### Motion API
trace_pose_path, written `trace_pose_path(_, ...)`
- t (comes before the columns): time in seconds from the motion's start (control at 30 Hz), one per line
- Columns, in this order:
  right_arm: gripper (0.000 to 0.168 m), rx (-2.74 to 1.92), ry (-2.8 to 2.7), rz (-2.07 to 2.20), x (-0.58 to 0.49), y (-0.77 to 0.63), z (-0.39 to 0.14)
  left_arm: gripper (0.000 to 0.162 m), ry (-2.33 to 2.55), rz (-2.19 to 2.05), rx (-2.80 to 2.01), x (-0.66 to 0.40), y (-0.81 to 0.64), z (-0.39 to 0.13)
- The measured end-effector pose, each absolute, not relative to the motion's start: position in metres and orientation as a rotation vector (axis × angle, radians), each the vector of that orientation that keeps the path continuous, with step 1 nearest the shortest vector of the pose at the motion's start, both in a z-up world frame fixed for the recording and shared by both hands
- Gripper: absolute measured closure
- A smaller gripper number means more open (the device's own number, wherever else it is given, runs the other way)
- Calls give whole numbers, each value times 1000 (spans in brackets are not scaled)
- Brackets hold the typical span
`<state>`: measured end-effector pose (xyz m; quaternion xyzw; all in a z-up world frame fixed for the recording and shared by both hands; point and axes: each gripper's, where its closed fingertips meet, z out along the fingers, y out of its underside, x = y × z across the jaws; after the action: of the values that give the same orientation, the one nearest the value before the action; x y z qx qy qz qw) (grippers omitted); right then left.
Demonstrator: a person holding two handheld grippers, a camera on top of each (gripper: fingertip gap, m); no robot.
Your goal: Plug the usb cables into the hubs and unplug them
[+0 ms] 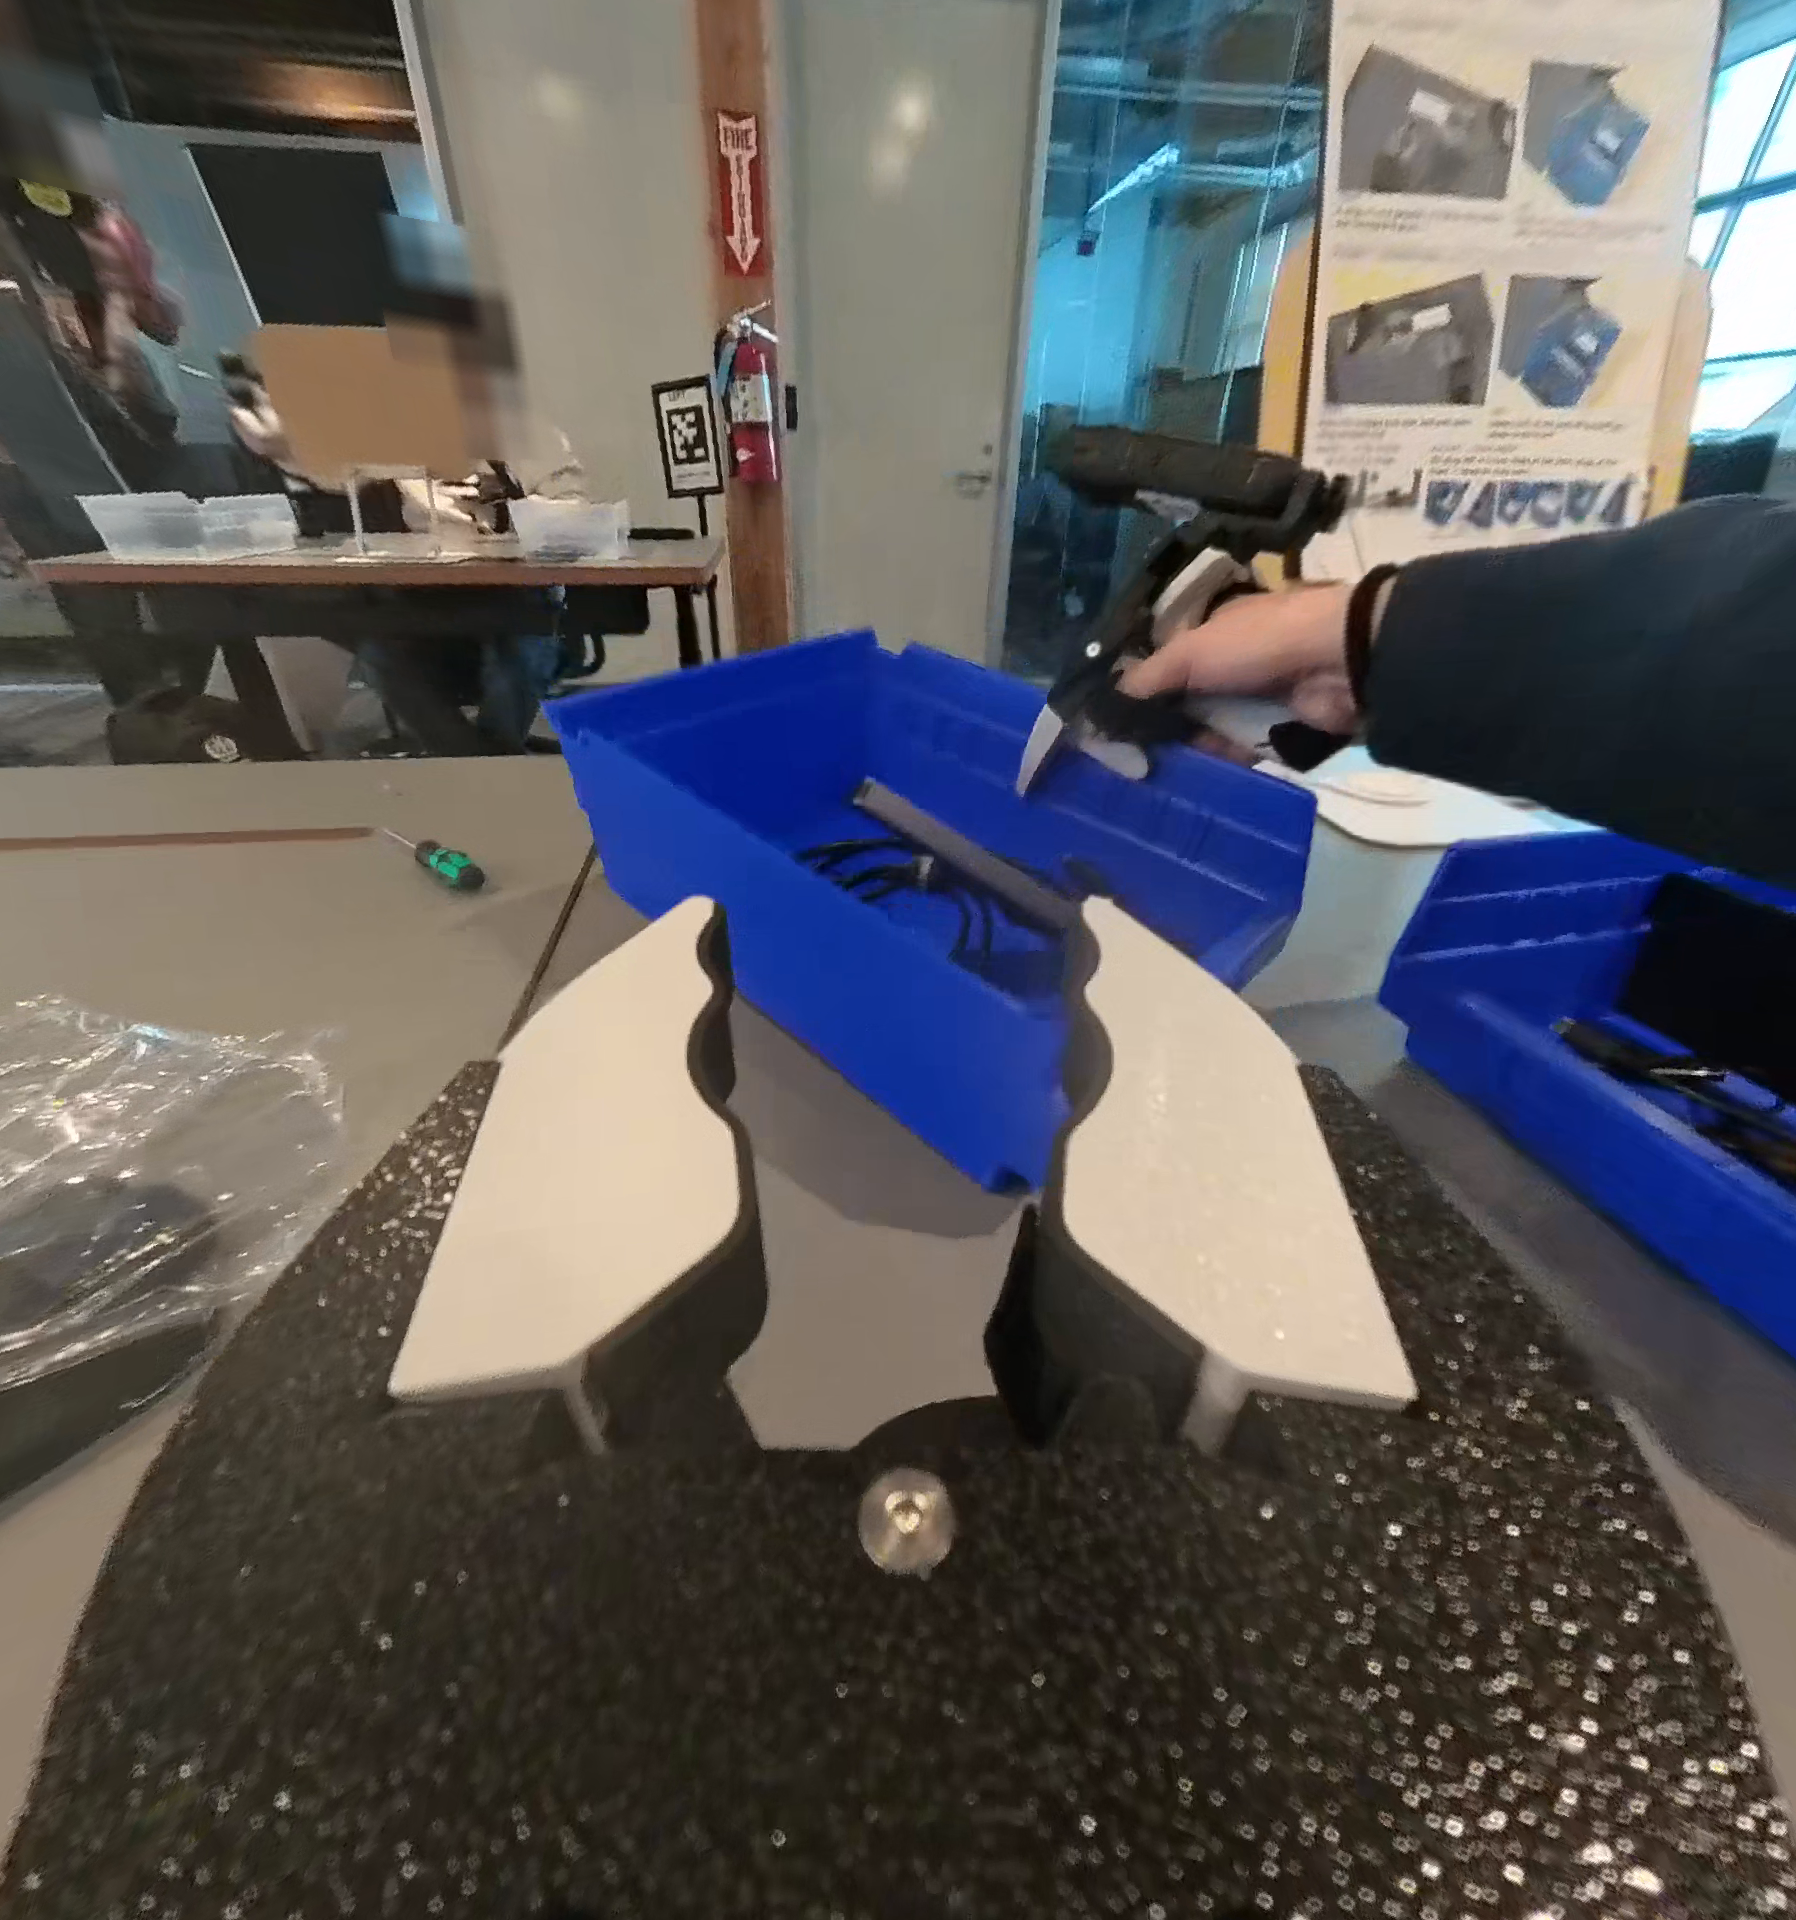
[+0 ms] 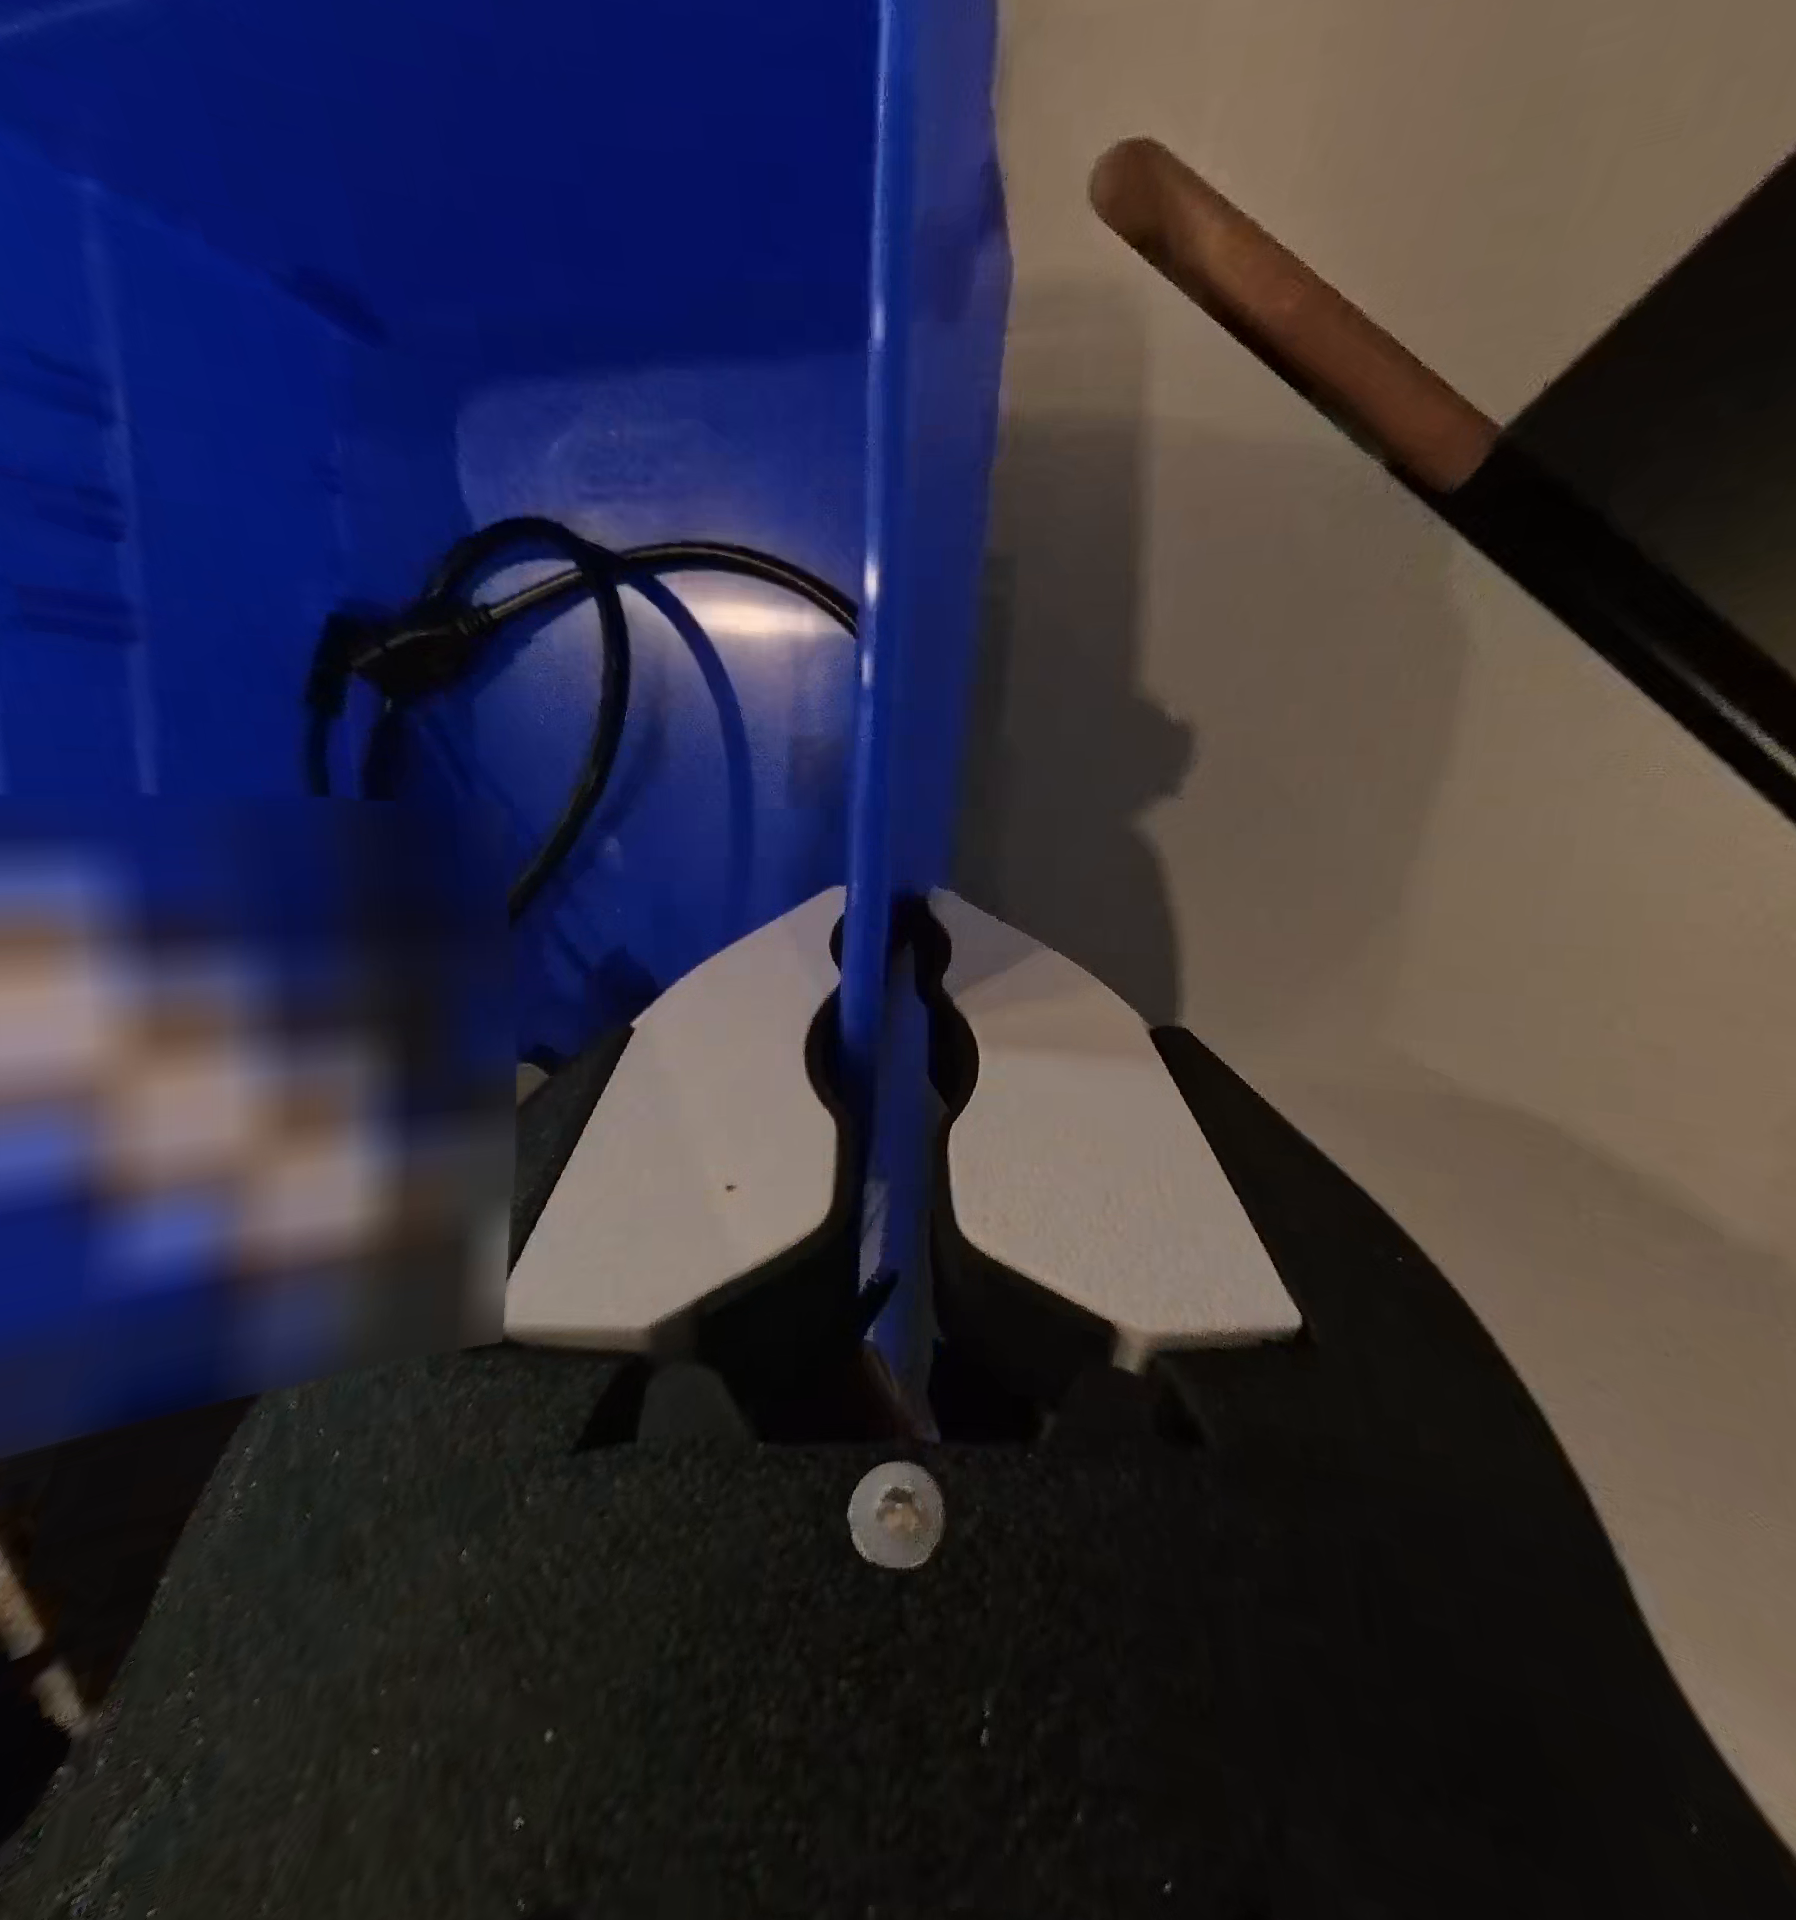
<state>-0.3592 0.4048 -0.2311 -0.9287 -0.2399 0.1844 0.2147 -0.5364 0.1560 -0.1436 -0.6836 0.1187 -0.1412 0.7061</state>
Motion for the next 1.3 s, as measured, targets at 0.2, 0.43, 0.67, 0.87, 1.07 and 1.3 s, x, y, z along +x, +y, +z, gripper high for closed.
trace_pose_path(0.2, 156, -2616, -600, 532, -349, 402, -255, 101, 259, -222, -1612, -519, 184, -167)
trace_pose_path(0.43, 122, -2382, -564, 728, -317, 401, -192, 82, 297, -110, -1802, -492, 226, -189)
trace_pose_path(0.67, 103, -2235, -870, 556, -217, 315, -129, 97, 327, 207, -2008, -504, 253, -225)
trace_pose_path(0.87, 109, -2367, -847, 50, -57, 236, -152, 117, 297, 538, -1948, -539, 262, -220)
trace_pose_path(1.07, 121, -2723, -687, 51, 30, 143, -210, 122, 188, 535, -1857, -544, 252, -195)
trace_pose_path(1.3, 149, -2796, -620, 451, 3, 126, -242, 118, 345, 548, -1617, -471, 234, -134)
